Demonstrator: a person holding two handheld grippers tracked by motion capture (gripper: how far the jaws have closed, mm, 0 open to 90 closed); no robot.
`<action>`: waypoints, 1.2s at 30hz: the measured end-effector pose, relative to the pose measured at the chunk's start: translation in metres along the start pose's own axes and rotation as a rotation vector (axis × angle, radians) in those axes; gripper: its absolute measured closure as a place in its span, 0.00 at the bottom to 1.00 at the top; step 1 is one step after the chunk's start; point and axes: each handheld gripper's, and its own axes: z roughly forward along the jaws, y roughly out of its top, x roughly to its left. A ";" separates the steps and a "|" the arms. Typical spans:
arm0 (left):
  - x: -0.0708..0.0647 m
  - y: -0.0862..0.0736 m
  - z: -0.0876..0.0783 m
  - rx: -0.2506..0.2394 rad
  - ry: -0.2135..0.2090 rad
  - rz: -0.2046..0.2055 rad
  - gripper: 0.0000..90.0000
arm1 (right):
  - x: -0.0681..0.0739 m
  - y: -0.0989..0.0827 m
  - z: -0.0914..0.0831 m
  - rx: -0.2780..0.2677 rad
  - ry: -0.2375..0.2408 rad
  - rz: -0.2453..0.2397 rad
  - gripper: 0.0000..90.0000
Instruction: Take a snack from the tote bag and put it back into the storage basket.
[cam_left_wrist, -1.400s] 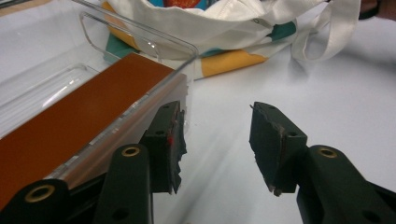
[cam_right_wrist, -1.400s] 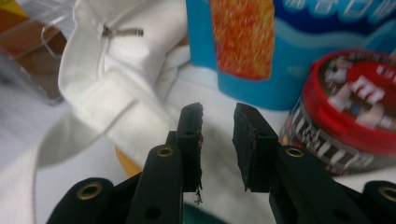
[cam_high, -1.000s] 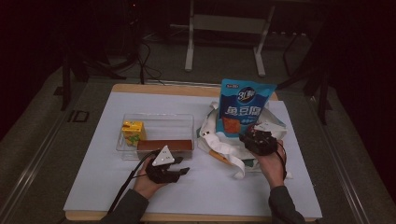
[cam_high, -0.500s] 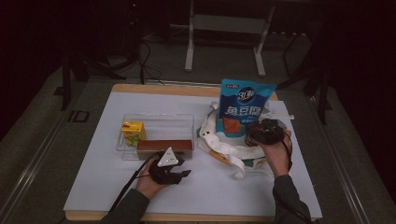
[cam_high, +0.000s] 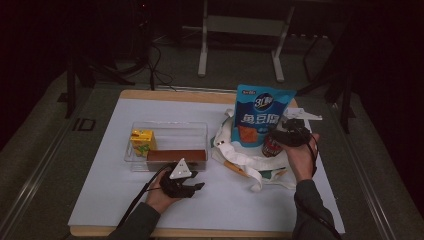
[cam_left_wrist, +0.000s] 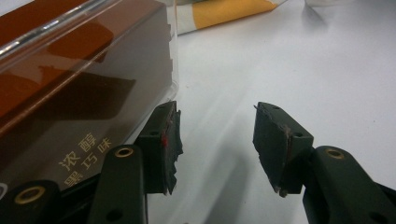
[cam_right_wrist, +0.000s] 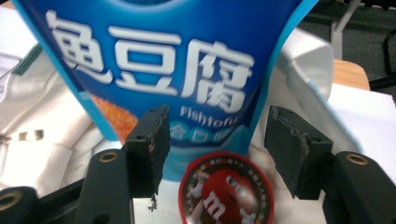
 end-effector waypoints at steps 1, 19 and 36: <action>0.000 0.000 0.000 0.000 -0.001 0.000 0.56 | 0.000 0.002 0.001 0.002 0.000 -0.002 0.43; 0.000 0.000 0.001 0.008 -0.003 0.006 0.56 | -0.005 0.032 0.018 -0.013 0.069 -0.046 0.38; 0.000 0.001 0.001 0.015 -0.008 0.008 0.56 | -0.011 0.039 0.030 -0.029 0.209 -0.059 0.41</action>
